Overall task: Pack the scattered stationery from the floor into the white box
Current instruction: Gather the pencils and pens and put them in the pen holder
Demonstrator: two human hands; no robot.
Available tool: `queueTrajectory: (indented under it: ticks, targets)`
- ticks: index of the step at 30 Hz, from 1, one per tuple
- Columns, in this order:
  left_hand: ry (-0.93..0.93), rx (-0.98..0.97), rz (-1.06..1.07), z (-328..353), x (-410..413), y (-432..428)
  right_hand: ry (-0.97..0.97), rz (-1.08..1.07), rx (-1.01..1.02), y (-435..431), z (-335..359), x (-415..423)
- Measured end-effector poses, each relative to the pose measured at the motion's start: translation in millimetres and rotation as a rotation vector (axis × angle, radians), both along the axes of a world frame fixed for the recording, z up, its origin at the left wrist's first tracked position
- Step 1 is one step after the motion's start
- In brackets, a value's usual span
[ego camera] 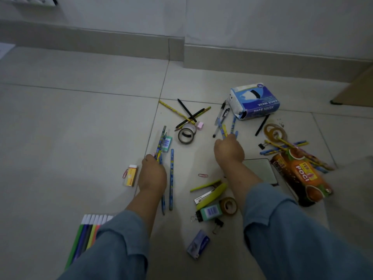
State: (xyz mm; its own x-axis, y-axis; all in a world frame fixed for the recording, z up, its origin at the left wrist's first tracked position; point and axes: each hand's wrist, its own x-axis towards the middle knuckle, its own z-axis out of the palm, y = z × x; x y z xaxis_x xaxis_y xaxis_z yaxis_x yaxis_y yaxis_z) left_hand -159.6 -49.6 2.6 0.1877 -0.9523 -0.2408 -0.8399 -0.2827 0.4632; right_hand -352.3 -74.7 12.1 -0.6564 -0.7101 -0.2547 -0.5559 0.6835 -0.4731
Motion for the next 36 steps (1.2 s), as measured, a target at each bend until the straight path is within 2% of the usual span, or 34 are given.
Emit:
queueTrajectory:
  ticks: [3, 8, 12, 18, 20, 23, 27, 29, 31, 36]
  targets:
    - [0.099, 0.055, 0.034, 0, -3, 3, 0.012, -0.055, 0.1, -1, -1, -22]
    - [0.069, 0.1, 0.104, -4, -5, 2, 0.003, -0.03, 0.204, -7, -9, -24]
    - [0.078, 0.096, 0.125, -6, -4, -1, -0.019, 0.076, 0.269, -10, -7, -21]
    - [0.128, 0.086, 0.113, 1, 0, 6, -0.021, 0.1, 0.242, -3, -2, -20]
    - [0.227, 0.052, 0.1, 2, 1, 8, -0.068, 0.062, 0.138, 3, 3, -18]
    - [0.522, 0.082, 0.109, 9, -5, 10, -0.219, 0.059, 0.016, 12, 15, -16]
    - [1.046, 0.27, 0.269, 29, -24, 16, -0.726, -0.012, -0.101, 45, 38, -6]
    - [1.215, 0.322, 0.297, 42, -39, 21, -0.91, -0.007, -0.082, 68, 44, 4]
    - [1.285, 0.319, 0.284, 54, -57, 27, -1.035, 0.0, -0.061, 91, 48, 11]
    - [1.236, 0.295, 0.204, 73, -96, 45, -0.997, 0.174, 0.038, 135, 56, -13]
